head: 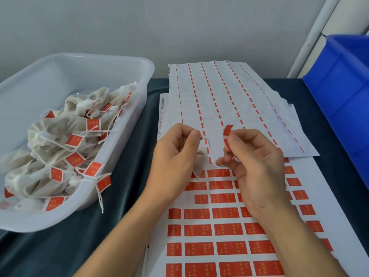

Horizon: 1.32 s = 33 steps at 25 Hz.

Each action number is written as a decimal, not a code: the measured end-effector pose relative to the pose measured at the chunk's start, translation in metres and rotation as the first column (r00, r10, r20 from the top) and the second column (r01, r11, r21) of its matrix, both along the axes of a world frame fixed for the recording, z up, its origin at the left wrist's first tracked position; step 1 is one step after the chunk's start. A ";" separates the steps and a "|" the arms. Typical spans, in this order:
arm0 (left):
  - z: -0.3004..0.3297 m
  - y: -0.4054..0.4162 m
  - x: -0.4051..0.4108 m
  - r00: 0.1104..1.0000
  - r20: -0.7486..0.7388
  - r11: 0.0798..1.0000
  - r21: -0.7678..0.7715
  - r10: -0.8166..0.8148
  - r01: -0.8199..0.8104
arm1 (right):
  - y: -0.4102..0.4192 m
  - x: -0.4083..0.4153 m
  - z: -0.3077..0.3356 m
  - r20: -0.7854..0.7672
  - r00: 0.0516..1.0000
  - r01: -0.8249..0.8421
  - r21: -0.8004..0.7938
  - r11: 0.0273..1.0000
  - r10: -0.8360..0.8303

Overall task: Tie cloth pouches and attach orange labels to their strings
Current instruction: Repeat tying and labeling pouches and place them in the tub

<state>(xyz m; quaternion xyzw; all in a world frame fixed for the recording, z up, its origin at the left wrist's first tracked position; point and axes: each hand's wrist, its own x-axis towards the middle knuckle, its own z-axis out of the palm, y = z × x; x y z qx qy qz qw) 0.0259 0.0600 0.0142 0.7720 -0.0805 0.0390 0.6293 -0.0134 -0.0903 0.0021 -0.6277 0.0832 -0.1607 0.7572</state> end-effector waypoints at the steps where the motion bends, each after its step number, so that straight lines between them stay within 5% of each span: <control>1: 0.000 0.000 0.000 1.000 0.005 1.000 0.016 -0.006 0.006 | 0.000 0.000 0.000 -0.001 1.000 -0.005 -0.004 1.000 0.005; 14: 0.002 -0.001 -0.001 0.998 -0.010 0.997 0.060 -0.056 0.057 | 0.002 -0.003 0.007 -0.053 0.987 -0.147 0.114 0.983 0.154; 33: 0.009 -0.004 -0.007 0.990 -0.033 0.990 -0.005 -0.140 0.140 | 0.008 -0.001 0.003 -0.053 0.981 -0.183 0.029 0.983 0.185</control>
